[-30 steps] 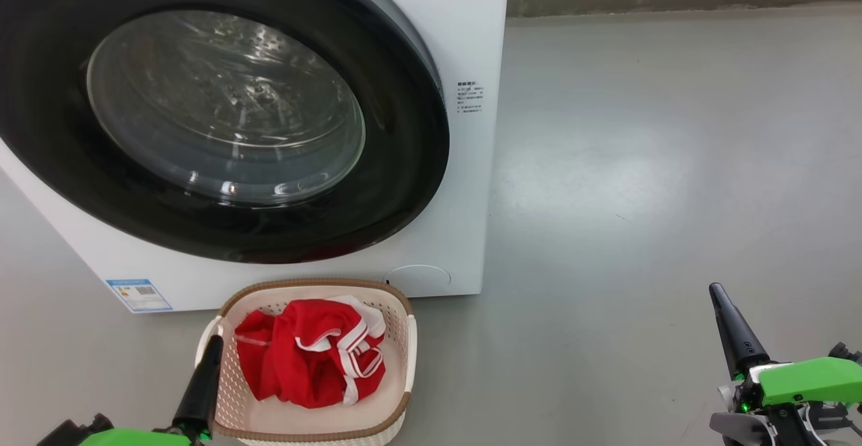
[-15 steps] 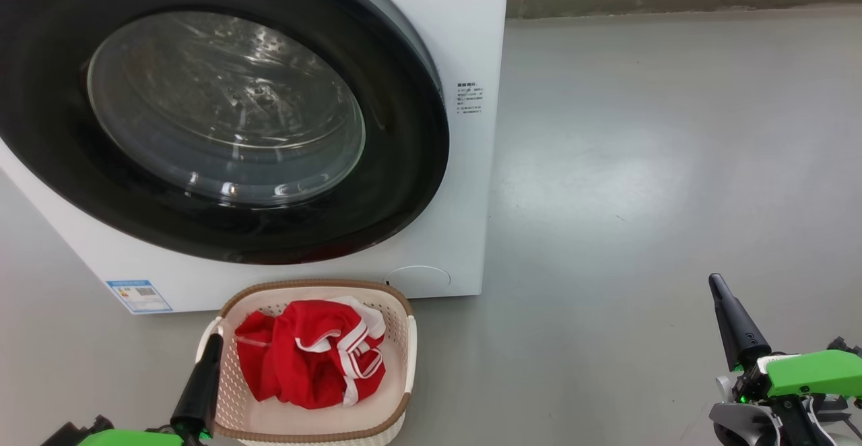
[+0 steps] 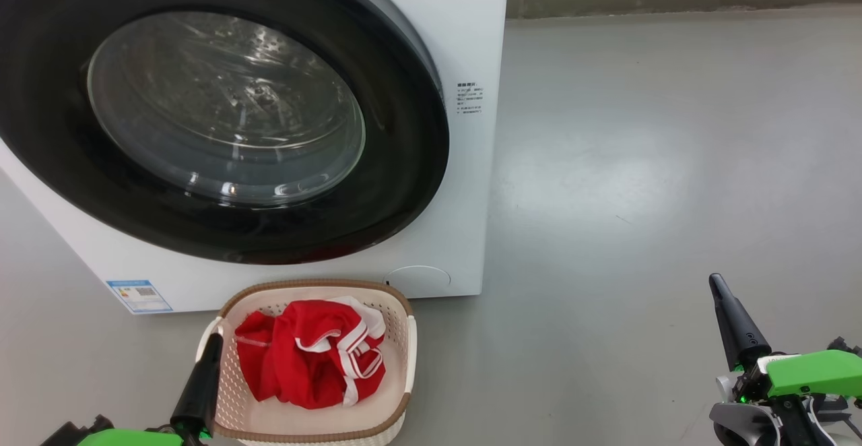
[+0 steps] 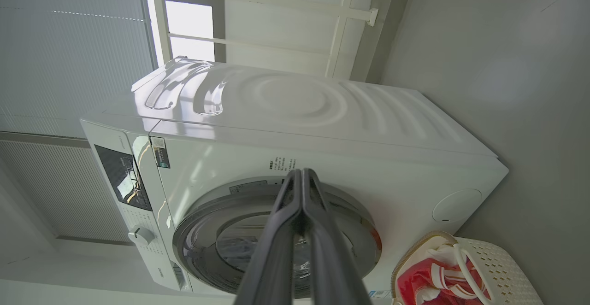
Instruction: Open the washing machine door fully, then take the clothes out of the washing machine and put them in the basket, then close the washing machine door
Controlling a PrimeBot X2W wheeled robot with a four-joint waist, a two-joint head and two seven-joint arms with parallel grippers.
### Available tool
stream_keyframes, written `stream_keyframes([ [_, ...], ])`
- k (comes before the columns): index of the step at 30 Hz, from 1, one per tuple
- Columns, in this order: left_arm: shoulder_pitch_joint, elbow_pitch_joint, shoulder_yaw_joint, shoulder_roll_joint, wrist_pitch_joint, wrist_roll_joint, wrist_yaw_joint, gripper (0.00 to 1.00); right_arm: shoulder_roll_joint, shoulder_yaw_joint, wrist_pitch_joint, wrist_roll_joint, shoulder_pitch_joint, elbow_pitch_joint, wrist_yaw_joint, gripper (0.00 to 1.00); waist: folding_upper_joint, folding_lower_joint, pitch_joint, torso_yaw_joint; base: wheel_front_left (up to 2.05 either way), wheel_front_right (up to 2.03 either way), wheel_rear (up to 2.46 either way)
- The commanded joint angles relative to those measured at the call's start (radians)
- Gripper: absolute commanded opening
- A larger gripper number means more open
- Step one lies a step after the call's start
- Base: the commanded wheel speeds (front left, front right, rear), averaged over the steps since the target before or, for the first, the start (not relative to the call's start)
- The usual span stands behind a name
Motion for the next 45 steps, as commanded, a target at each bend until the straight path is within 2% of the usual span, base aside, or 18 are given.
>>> stream_keyframes([
  [1,-0.044,-0.027,0.037,0.008,0.005,-0.010,-0.007,0.00,-0.005,0.015,0.007,0.004,-0.043,-0.030,-0.001,0.00,0.0000,0.0000,0.000,0.000,0.00,0.00,0.00],
  [45,-0.044,-0.027,0.037,0.008,0.006,-0.009,-0.007,0.00,-0.003,0.011,0.010,0.001,-0.043,-0.029,-0.001,0.00,0.0000,0.0000,0.000,0.000,0.00,0.00,0.00],
])
